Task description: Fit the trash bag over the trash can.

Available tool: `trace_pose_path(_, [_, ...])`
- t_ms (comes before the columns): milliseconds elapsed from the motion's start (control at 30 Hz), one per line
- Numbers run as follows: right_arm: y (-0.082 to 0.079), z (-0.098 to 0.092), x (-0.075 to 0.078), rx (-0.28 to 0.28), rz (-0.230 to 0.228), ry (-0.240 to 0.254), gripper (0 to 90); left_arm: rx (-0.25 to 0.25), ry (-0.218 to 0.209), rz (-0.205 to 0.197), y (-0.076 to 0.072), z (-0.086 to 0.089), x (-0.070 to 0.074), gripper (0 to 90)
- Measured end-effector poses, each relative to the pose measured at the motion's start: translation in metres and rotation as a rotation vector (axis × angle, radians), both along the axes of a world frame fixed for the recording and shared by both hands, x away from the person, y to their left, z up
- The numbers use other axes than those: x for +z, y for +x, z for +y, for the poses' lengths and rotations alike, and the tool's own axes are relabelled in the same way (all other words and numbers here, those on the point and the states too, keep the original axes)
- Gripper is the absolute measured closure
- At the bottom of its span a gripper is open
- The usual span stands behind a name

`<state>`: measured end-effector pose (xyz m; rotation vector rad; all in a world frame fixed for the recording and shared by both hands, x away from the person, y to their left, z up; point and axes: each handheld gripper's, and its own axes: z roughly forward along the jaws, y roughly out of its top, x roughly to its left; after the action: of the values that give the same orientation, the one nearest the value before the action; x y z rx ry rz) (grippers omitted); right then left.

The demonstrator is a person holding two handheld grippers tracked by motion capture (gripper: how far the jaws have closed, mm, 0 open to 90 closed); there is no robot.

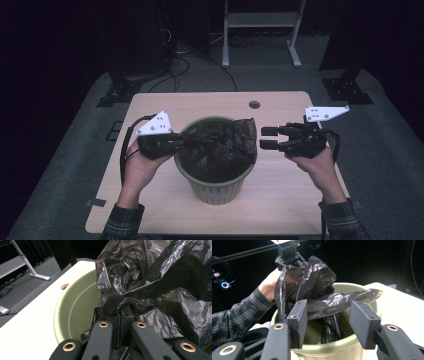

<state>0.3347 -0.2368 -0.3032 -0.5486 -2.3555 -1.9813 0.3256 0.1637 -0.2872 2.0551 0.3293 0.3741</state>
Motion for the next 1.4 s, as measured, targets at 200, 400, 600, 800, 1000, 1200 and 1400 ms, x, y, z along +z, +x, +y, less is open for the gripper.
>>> trace_pose_path(200, [0.0,0.01,-0.002,0.036,0.017,0.016,42.9,-0.002,-0.001,0.002,0.0,-0.001,0.0,89.2])
trace_pose_path(400, [0.0,0.027,-0.005,0.047,-0.004,-0.063,68.7,-0.005,-0.007,0.003,-0.001,-0.001,-0.001,89.2])
trace_pose_path(600, [-0.001,0.027,-0.007,-0.01,-0.06,-0.131,90.0,0.01,-0.016,0.002,-0.003,0.009,0.0,89.3])
trace_pose_path(800, [-0.004,-0.01,-0.006,-0.146,-0.07,-0.157,90.0,0.039,-0.024,-0.007,-0.011,0.028,0.0,89.3])
trace_pose_path(1000, [-0.007,-0.032,-0.025,-0.18,-0.031,-0.188,85.6,0.051,-0.017,0.007,-0.017,0.037,-0.01,89.2])
trace_pose_path(1200, [-0.01,-0.03,-0.002,-0.208,-0.073,-0.106,59.3,0.046,-0.018,0.014,-0.018,0.036,-0.015,89.2])
trace_pose_path(1400, [-0.014,-0.002,0.016,-0.109,-0.125,-0.093,55.3,0.047,-0.023,0.017,-0.018,0.037,-0.016,89.1])
